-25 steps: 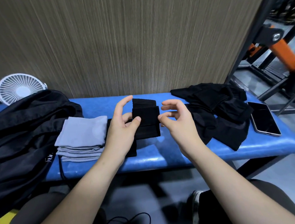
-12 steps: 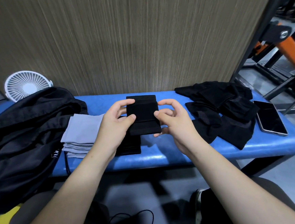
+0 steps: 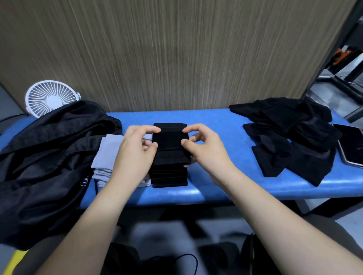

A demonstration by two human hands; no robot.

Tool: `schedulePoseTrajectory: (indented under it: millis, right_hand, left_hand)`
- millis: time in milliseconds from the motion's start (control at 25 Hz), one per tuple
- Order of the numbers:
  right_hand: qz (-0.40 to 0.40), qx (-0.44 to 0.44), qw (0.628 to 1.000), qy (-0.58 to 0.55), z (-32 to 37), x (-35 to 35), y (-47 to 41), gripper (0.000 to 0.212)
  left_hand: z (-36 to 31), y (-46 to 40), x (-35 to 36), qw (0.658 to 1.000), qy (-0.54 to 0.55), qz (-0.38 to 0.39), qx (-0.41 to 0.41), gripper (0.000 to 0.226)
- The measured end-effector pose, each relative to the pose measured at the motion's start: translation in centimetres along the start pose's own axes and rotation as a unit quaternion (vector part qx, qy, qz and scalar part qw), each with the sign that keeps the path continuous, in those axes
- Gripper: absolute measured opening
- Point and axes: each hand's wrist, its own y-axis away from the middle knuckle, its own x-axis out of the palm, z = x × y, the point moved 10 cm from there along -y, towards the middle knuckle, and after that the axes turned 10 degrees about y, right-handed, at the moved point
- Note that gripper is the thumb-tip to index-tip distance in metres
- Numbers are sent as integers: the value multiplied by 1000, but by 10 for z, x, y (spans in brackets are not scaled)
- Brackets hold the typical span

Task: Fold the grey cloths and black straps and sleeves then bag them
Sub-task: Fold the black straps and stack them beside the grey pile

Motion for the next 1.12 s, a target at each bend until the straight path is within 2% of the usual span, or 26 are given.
schedulePoseTrajectory:
  millis: [200, 480, 680, 840, 960, 1120]
  right_hand:
    - [-9, -17, 990, 140, -7, 14, -16, 15]
    - [9, -61, 971, 230, -6, 24, -13, 16]
    - [19, -108, 953, 283, -1, 24, -6, 25]
    - [54, -131, 942, 304, 3, 23, -3, 37]
    - [85, -158, 917, 357, 4, 27, -1, 50]
    - [127, -149, 901, 388, -2, 33, 2, 49]
  left_hand:
    - [11, 0, 4, 997, -73, 29, 7, 34]
    - [12, 2, 9, 985, -162, 36, 38, 29]
    - [8, 6, 13, 979, -196, 44, 40, 28]
    - [5, 6, 10, 974, -214, 35, 69, 33]
    - [5, 4, 9, 962, -256, 39, 91, 39]
    - [22, 2, 11, 946, -313, 70, 49, 36]
